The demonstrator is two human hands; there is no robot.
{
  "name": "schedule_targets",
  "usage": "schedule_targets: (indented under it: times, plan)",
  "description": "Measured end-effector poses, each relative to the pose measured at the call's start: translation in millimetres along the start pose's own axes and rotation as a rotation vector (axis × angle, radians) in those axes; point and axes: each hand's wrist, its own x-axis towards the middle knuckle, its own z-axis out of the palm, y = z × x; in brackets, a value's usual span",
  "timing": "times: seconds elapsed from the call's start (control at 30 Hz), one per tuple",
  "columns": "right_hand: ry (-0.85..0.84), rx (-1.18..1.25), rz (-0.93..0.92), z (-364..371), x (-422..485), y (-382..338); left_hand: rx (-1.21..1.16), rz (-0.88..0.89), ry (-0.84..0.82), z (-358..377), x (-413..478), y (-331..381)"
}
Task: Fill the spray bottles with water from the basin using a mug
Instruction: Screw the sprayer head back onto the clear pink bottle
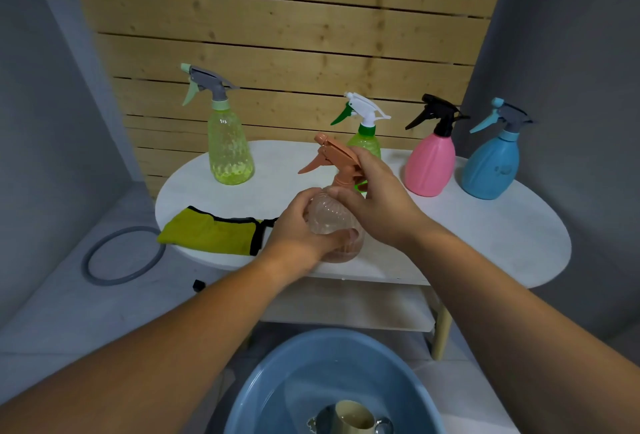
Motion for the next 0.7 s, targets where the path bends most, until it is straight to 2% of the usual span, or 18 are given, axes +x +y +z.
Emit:
schedule_targets:
  times: [0.13,0.3,0.47,0.7]
  plan:
    - [-0.03,0.106,0.055,-1.6,1.3,-1.2,-0.033,-0.017,-0.024,-2.1,0.7,-0.1]
    - [0.011,0.108,0.06,1.1,0.7,0.1,-0.039,-0.044,-0.104,-8.8,0.0,0.0]
    - [-0.029,0.154,0.071,-1.5,2.1,1.6,-0.054,-0.049,-0.072,-5.6,-0.1,0.9]
    - [0.009,0.148,0.07,-1.4,-2.3,-3.8,-0.035,-0.049,-0.069,-5.8,-0.3,1.8]
